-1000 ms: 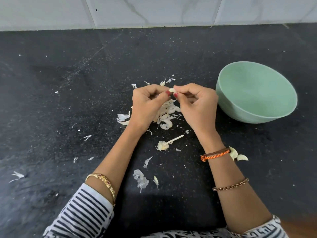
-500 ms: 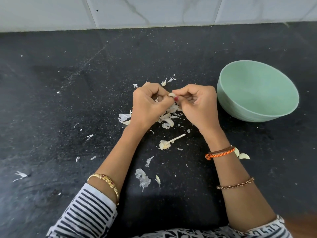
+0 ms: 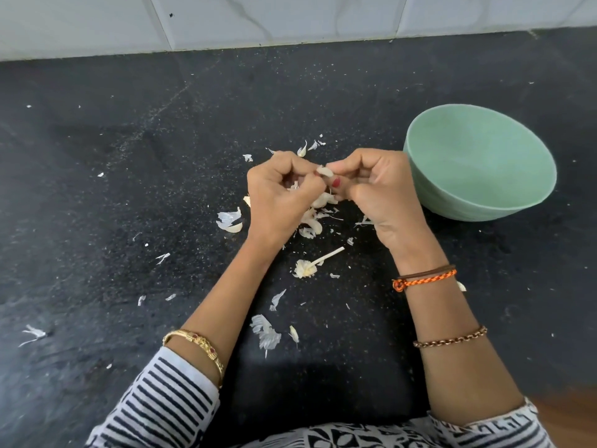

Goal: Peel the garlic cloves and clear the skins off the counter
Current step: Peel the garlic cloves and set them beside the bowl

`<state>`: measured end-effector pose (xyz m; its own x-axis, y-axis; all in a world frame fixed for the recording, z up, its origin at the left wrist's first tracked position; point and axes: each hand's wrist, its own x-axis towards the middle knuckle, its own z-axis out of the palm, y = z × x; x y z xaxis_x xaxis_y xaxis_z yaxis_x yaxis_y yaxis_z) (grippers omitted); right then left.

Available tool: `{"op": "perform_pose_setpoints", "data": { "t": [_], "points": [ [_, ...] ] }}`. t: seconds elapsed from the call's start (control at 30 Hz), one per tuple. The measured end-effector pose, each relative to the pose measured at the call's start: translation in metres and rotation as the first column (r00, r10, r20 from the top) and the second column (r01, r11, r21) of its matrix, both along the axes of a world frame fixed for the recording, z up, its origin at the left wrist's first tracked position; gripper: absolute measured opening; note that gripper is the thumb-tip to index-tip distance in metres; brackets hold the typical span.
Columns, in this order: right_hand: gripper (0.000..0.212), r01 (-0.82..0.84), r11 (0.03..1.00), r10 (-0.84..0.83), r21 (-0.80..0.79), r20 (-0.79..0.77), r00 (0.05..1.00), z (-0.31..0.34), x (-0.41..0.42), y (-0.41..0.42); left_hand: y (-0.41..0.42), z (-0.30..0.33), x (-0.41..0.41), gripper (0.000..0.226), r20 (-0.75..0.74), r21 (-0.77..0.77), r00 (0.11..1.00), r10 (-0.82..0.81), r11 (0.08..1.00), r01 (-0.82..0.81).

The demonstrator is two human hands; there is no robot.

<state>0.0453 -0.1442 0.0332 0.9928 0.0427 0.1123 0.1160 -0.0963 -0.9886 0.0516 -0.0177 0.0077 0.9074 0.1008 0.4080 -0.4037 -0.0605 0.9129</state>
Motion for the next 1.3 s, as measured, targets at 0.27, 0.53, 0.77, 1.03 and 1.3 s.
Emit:
{"op": "perform_pose_setpoints", "data": {
  "t": [0.27, 0.53, 0.77, 1.03, 1.3],
  "points": [
    [0.030, 0.044, 0.999, -0.045, 0.005, 0.076, 0.996, -0.002, 0.000, 0.007, -0.001, 0.007, 0.000, 0.021, -0.177, -0.274, 0.976, -0.127, 0.959, 0.075],
    [0.036, -0.097, 0.991, 0.118, 0.094, -0.253, 0.960, 0.008, -0.004, 0.004, 0.018, -0.008, 0.008, 0.013, 0.171, 0.449, 0.980, -0.104, 0.894, 0.016],
    [0.023, 0.131, 0.991, -0.131, -0.007, -0.116, 0.985, 0.001, -0.001, 0.008, 0.031, -0.004, 0.015, 0.005, 0.066, 0.094, 0.998, 0.019, 0.995, -0.025],
    [0.012, 0.247, 0.921, -0.214, -0.300, 0.140, 0.967, -0.008, 0.001, 0.012, 0.019, -0.011, 0.014, 0.020, 0.098, 0.149, 0.995, -0.010, 0.989, -0.004],
    [0.011, 0.269, 0.897, -0.213, -0.351, 0.189, 0.958, -0.011, 0.001, 0.015, 0.023, -0.011, 0.015, 0.011, 0.134, 0.216, 0.991, -0.024, 0.976, -0.006]
  ]
}}
